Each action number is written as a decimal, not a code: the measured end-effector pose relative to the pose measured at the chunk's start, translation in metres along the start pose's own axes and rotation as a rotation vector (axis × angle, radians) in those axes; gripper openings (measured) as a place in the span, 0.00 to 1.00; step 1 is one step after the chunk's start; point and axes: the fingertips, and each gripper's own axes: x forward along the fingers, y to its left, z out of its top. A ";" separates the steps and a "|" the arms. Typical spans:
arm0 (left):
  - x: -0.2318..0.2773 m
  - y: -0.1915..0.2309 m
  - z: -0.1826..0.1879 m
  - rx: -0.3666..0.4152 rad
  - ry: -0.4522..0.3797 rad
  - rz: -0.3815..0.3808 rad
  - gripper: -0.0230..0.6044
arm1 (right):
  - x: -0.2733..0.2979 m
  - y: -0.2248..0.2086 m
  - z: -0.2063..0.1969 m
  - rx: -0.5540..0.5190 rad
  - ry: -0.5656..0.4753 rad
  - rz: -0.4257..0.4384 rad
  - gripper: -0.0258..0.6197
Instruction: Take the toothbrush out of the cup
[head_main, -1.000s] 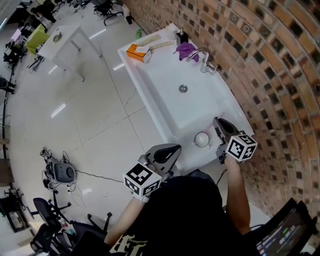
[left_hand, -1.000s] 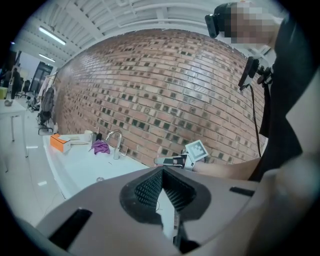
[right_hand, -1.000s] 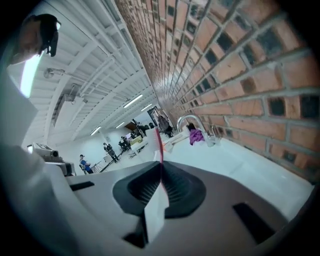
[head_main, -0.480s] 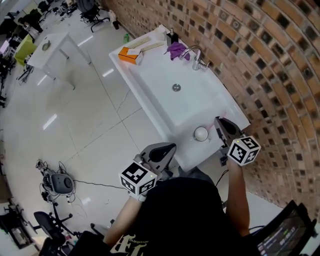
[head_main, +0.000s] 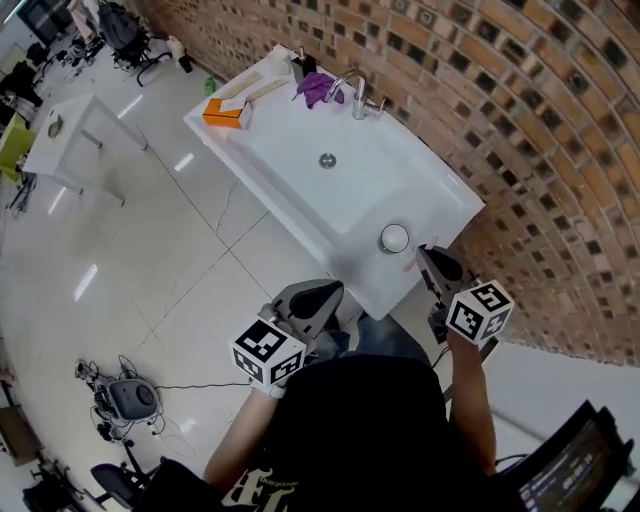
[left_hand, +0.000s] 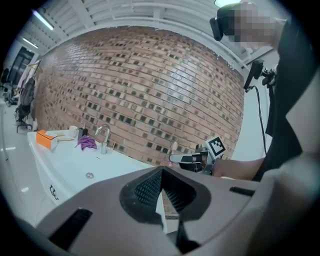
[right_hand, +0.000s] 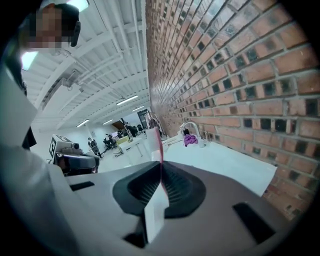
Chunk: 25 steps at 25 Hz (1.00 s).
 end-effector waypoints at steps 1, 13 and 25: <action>-0.002 -0.001 -0.001 0.004 0.003 -0.008 0.03 | -0.004 0.004 -0.002 0.003 -0.001 -0.007 0.04; -0.007 -0.008 -0.001 0.000 -0.014 -0.003 0.03 | -0.026 0.012 0.050 -0.077 -0.131 -0.034 0.04; 0.055 -0.049 0.009 0.023 0.009 0.011 0.03 | -0.072 -0.044 0.059 -0.066 -0.153 -0.021 0.04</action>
